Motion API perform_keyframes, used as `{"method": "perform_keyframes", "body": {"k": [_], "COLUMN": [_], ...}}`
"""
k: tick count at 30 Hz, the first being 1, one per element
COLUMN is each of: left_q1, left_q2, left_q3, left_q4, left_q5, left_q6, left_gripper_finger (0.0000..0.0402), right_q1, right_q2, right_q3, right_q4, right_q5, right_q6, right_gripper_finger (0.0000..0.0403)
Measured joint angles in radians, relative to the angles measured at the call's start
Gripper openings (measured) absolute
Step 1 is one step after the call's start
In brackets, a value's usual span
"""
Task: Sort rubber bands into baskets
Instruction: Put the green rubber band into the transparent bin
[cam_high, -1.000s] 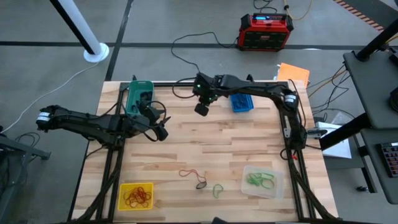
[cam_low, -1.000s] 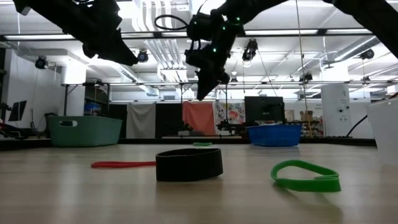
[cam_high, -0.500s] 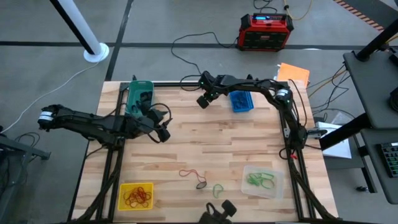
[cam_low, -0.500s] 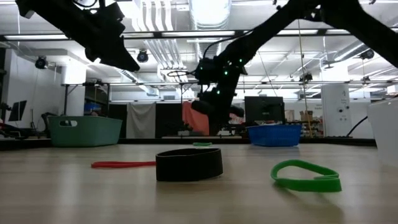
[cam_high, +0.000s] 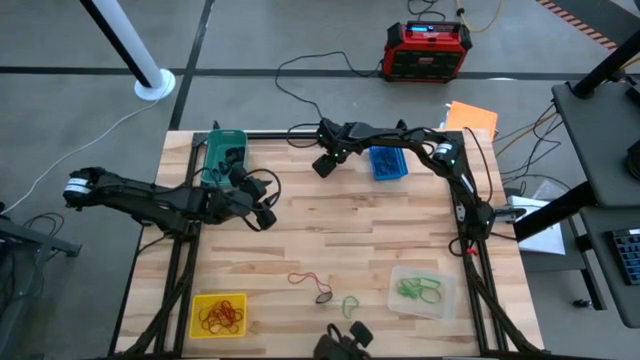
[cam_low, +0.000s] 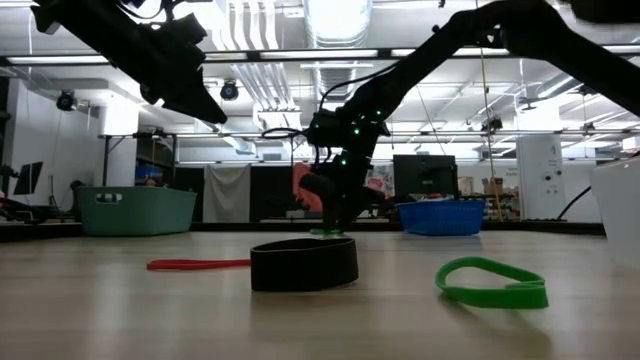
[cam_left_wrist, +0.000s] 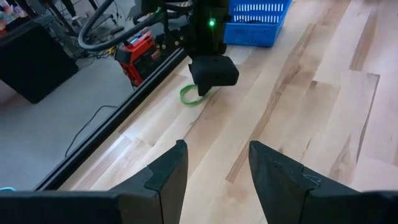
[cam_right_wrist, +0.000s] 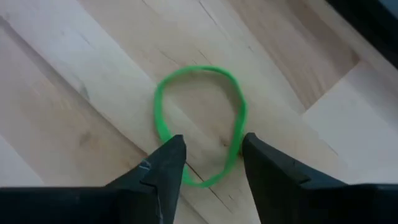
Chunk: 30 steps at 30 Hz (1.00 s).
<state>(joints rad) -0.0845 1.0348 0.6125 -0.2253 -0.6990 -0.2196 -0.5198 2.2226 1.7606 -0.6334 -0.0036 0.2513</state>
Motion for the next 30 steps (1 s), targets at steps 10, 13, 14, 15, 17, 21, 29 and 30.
{"method": "perform_keyframes", "body": {"k": [10, 13, 14, 15, 17, 21, 29, 30], "left_q1": [0.000, 0.000, 0.000, 0.000, 0.000, 0.000, 0.000, 0.000], "left_q2": [0.000, 0.000, 0.000, 0.000, 0.000, 0.000, 0.000, 0.000], "left_q3": [0.000, 0.000, 0.000, 0.000, 0.000, 0.000, 0.000, 0.000], "left_q4": [0.001, 0.001, 0.001, 0.001, 0.001, 0.001, 0.001, 0.001], "left_q5": [-0.002, -0.002, -0.002, -0.002, -0.002, -0.002, -0.002, -0.002], "left_q6": [0.000, 0.000, 0.000, 0.000, 0.000, 0.000, 0.000, 0.000], "left_gripper_finger": [0.0155, 0.0155, 0.0155, 0.0155, 0.0155, 0.0155, 0.0155, 0.0155], "right_q1": [0.001, 0.001, 0.003, 0.005, 0.012, 0.037, 0.169, 0.194], "right_q2": [0.020, 0.013, 0.008, 0.001, -0.020, -0.088, -0.264, -0.290], "right_q3": [0.002, 0.001, 0.000, -0.001, -0.004, -0.007, -0.007, -0.007], "right_q4": [-0.008, -0.009, -0.010, -0.012, -0.026, -0.069, -0.340, -0.390], "right_q5": [-0.016, -0.021, -0.023, -0.023, -0.024, -0.034, -0.027, -0.030], "right_q6": [-0.056, -0.067, -0.068, -0.070, -0.085, -0.110, -0.235, -0.247], "right_gripper_finger": [0.0020, 0.0011, 0.0010, 0.0010, 0.0009, 0.0009, 0.0009, 0.0009]}}
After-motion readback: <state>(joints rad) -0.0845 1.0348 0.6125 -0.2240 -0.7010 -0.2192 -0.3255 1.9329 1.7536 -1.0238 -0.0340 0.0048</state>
